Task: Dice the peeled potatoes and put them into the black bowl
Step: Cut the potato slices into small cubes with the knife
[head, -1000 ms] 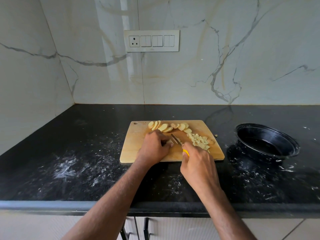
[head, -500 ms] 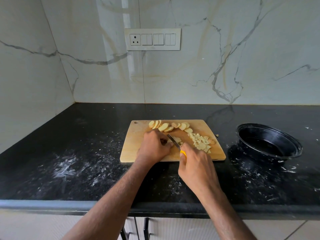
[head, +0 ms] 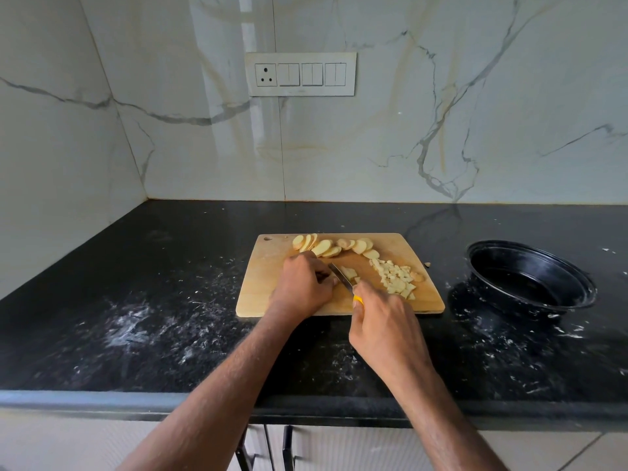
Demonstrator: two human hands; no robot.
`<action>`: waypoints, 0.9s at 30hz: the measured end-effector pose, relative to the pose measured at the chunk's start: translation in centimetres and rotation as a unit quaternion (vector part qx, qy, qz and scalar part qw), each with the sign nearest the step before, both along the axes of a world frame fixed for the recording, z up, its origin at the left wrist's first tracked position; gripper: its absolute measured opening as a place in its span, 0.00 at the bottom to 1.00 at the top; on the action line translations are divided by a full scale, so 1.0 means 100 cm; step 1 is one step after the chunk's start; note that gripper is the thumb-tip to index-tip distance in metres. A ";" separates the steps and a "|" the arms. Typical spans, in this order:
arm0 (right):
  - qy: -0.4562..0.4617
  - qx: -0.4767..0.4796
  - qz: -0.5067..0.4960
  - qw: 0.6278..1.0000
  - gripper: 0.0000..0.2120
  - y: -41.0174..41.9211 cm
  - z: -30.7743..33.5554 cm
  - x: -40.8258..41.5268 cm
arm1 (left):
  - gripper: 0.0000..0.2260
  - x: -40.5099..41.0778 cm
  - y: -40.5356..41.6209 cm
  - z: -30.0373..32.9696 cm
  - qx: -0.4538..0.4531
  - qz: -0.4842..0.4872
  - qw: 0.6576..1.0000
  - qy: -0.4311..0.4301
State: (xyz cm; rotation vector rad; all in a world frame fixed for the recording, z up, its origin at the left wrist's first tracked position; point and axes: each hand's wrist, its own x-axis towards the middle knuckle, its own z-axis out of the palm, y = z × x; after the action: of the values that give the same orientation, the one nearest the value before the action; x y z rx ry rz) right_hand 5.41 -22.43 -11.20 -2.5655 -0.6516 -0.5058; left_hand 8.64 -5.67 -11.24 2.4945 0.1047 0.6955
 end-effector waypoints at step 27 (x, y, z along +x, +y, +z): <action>0.014 -0.005 0.018 1.000 0.10 0.003 0.013 -0.004 | 0.07 -0.006 -0.007 0.007 -0.022 0.021 0.999 0.028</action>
State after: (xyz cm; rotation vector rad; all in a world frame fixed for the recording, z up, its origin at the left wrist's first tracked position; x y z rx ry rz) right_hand 4.98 -22.10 -9.93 -2.5605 -0.6910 -0.4545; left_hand 8.06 -6.35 -10.54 2.4756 0.1914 0.6331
